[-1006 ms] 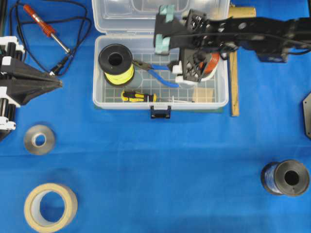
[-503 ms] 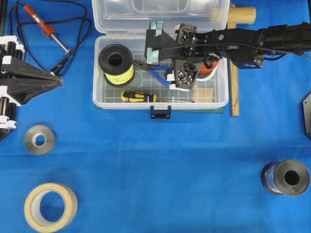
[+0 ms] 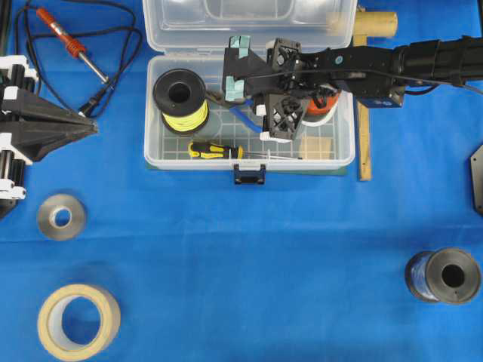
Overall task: Pick the nipper from the toolbox among several items.
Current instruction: 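Lower the right gripper and close it on the blue pliers handle, then lift the pliers out of the toolbox and carry them toward the front, then lower the pliers onto the table and open the right gripper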
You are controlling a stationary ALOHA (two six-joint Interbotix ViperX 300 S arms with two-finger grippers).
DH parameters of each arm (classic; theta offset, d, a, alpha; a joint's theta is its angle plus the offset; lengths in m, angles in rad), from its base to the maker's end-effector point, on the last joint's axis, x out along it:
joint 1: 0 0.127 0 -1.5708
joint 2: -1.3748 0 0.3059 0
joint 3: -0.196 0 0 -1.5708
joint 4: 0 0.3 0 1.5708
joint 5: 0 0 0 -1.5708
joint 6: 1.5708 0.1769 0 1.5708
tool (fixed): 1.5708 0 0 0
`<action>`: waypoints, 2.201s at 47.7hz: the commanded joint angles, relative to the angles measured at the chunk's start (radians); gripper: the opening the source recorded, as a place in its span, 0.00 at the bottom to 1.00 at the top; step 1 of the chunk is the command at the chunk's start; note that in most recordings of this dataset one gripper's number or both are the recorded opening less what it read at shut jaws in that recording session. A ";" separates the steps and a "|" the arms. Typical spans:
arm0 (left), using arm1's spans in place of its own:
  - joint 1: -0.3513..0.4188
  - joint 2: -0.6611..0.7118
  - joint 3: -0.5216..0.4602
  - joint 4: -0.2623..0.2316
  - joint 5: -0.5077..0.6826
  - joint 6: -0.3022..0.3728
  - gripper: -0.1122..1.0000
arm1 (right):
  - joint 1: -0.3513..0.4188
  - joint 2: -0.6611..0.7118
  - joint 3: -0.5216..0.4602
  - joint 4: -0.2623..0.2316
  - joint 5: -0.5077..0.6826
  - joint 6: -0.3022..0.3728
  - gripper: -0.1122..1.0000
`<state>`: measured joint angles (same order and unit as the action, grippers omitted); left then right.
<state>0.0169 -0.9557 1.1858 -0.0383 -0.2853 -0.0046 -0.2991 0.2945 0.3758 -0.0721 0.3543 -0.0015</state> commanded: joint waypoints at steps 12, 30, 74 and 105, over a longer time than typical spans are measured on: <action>0.000 0.003 -0.009 -0.002 0.000 -0.002 0.10 | -0.011 -0.222 -0.014 0.000 0.040 0.011 0.22; 0.002 0.005 -0.005 -0.003 0.006 -0.003 0.10 | 0.089 -0.419 0.017 0.026 0.123 0.034 0.22; 0.009 0.002 0.005 -0.005 0.017 -0.015 0.10 | 0.483 -0.130 0.115 0.028 -0.107 0.436 0.22; 0.009 -0.002 0.005 -0.005 0.026 -0.017 0.10 | 0.462 -0.253 0.123 -0.008 -0.002 0.437 0.83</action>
<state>0.0230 -0.9618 1.1996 -0.0414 -0.2546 -0.0184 0.1687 0.1289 0.5093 -0.0629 0.3329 0.4357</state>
